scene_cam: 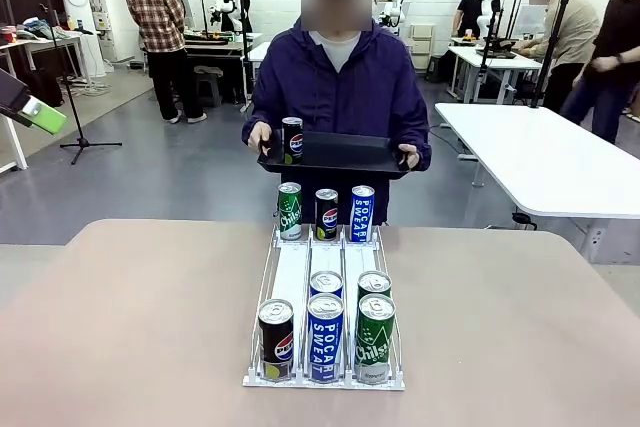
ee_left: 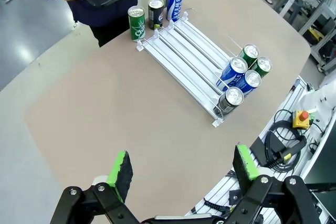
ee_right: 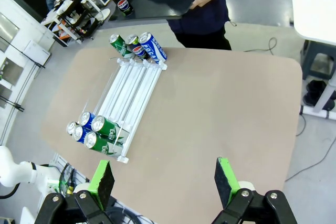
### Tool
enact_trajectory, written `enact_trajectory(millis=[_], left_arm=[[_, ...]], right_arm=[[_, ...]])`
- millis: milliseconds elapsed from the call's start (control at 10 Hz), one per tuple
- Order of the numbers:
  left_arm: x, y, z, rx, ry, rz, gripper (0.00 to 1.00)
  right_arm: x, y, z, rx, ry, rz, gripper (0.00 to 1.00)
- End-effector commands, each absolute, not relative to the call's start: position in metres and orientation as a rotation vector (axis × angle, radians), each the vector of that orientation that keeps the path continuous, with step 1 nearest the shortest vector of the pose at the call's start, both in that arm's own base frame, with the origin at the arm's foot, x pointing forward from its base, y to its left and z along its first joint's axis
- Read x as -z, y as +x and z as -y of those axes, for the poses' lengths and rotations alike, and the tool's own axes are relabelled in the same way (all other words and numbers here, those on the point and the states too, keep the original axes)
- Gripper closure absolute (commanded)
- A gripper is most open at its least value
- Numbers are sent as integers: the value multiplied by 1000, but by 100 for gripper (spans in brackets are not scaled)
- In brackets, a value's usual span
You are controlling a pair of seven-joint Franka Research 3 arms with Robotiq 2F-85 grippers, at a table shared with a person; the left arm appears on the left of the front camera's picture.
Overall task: Retrieve and hand over the desired beverage to the person.
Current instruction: Pick up another can of the same type that the person held from the Automatic Can Dispenser.
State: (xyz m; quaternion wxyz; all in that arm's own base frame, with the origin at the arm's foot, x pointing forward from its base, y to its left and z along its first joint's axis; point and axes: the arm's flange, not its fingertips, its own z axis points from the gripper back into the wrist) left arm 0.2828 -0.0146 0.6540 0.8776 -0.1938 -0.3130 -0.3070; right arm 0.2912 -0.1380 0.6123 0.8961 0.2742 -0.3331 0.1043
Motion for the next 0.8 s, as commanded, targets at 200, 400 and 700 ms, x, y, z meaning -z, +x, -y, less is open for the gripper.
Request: enact_trajectory(millis=[200, 400, 700], left_arm=[[-654, 284, 15, 642, -410, 644, 0], [-654, 284, 15, 642, -410, 644, 0], [-654, 284, 15, 642, -410, 644, 0]], right_arm=[[-612, 294, 138, -238, 601, 704, 0], [-612, 294, 138, -238, 601, 704, 0], [-612, 294, 138, -238, 601, 704, 0]])
